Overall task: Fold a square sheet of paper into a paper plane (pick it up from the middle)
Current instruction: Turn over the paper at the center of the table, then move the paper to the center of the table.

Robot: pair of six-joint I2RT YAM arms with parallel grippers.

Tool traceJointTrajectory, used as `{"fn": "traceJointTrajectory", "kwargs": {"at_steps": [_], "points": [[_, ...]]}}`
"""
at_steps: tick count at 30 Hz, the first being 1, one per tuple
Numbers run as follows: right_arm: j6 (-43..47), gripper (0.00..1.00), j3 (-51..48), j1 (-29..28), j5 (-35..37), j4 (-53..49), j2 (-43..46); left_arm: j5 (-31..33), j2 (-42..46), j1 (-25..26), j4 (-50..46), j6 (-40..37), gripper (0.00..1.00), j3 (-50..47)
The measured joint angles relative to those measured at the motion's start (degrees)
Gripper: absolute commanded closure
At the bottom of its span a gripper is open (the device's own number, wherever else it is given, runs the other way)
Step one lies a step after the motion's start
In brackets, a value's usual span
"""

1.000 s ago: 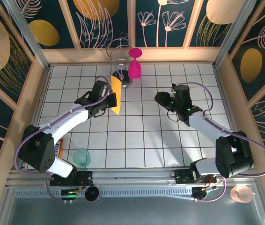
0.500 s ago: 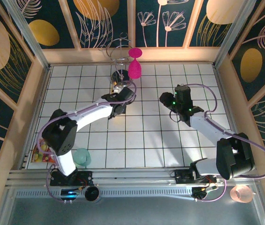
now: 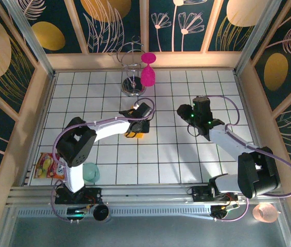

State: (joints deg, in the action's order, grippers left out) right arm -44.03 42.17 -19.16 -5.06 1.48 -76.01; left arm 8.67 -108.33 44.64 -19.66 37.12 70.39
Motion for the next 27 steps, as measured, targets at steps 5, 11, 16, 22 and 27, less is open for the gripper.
{"fn": "traceJointTrajectory", "kwargs": {"at_steps": [5, 11, 16, 22, 27], "points": [[0.3, 0.63, 0.1, -0.9, -2.3, 0.8, -2.6, -7.3, 4.4, -1.8, 5.8, 1.5, 0.42, -3.7], [1.6, 0.69, 5.3, -9.8, -5.7, 1.4, -11.8, -13.0, 14.8, -9.4, 13.9, 5.1, 0.33, -13.6], [2.0, 0.75, 11.9, -16.7, -10.2, 2.8, -21.0, -13.9, 19.7, -16.0, 16.8, 8.3, 0.29, -20.8], [3.1, 0.85, 19.1, -20.9, -13.9, 3.1, -31.1, -16.0, 22.1, -20.2, 19.4, 11.5, 0.17, -27.8], [3.2, 0.85, 22.3, -22.4, -15.3, 3.3, -37.0, -17.7, 23.4, -20.8, 22.4, 12.8, 0.12, -30.3]]}}
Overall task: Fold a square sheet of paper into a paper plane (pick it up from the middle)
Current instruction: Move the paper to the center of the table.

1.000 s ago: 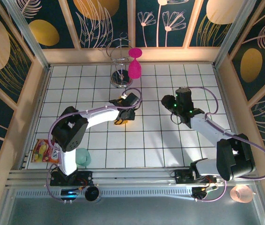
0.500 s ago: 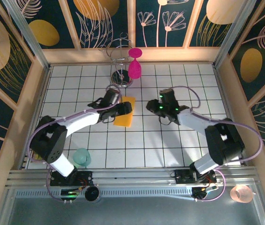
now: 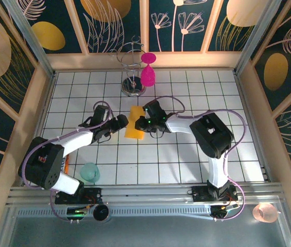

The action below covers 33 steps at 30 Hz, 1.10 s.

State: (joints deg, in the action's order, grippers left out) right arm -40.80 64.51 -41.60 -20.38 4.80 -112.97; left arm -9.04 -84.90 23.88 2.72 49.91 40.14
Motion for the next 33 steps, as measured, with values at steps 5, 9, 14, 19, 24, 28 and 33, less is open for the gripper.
{"fn": "traceJointTrajectory", "kwargs": {"at_steps": [5, 9, 14, 19, 24, 28, 33], "points": [[1.7, 0.85, 0.0, 0.5, -0.7, -0.6, -0.5, -1.2, 0.5, -0.3, 1.8, 0.1, 0.10, -0.2], [6.1, 0.85, -0.7, 1.1, -2.2, -2.5, -0.5, -2.8, 0.5, -0.3, 2.7, 0.1, 0.10, -0.2], [13.4, 0.84, -2.2, 1.8, -3.3, -3.5, 0.3, -4.7, -0.3, -0.3, 2.8, -1.2, 0.01, 0.0], [17.4, 0.80, -3.6, 3.1, -4.2, -8.5, 3.8, -7.1, -1.1, -0.3, 2.6, -2.1, 0.02, 0.2], [12.0, 0.70, -3.9, 3.6, -2.7, -8.0, 9.8, -10.1, -1.5, -0.3, 2.7, -1.6, 0.09, 0.3], [5.9, 0.69, -3.8, 3.7, -0.6, -6.4, 11.3, -12.6, -2.2, -0.3, 3.7, -0.2, 0.17, 0.3], [2.0, 0.73, -3.8, 3.7, -0.1, -6.4, 9.2, -13.6, -4.1, 0.8, 3.4, 0.8, 0.24, 0.4]]}}
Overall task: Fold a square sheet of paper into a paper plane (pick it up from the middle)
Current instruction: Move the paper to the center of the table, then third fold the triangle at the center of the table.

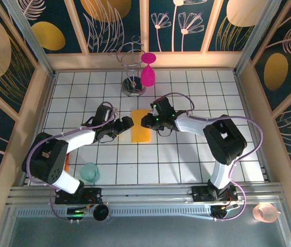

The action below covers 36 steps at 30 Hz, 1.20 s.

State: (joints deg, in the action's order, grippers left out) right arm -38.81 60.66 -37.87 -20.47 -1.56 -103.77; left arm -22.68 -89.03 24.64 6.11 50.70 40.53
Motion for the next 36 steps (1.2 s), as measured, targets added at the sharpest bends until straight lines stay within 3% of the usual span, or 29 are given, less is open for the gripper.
{"fn": "traceJointTrajectory", "kwargs": {"at_steps": [11, 19, 36], "points": [[-2.1, 0.75, 0.3, 0.7, 0.3, -0.6, -5.9, 0.8, -3.4, 3.5, -2.9, 0.0, 0.47, 2.4], [-2.1, 0.76, 0.4, 1.1, -0.2, -0.6, -6.1, 0.5, -5.8, 3.7, -2.9, -0.2, 0.56, 2.4], [-2.1, 0.78, 0.3, 1.5, -0.9, -0.4, -6.3, -1.9, -8.0, 3.8, -1.1, 0.3, 0.60, 2.4]]}}
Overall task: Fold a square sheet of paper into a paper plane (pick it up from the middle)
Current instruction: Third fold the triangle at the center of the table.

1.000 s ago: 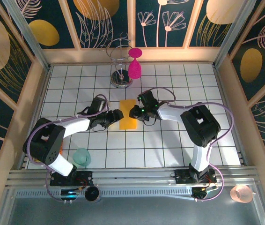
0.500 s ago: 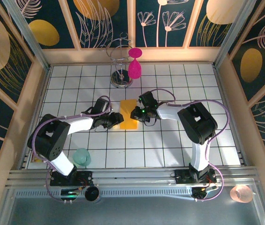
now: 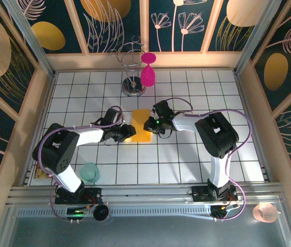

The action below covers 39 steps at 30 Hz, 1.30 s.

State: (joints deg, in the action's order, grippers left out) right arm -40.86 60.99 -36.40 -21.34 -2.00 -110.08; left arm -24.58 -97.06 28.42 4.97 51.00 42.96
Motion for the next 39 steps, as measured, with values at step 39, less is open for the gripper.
{"fn": "traceJointTrajectory", "kwargs": {"at_steps": [39], "points": [[1.2, 0.71, -1.9, 0.0, 0.4, 2.5, 1.4, -7.1, -8.9, -5.1, 1.9, -1.9, 0.93, 7.0]]}}
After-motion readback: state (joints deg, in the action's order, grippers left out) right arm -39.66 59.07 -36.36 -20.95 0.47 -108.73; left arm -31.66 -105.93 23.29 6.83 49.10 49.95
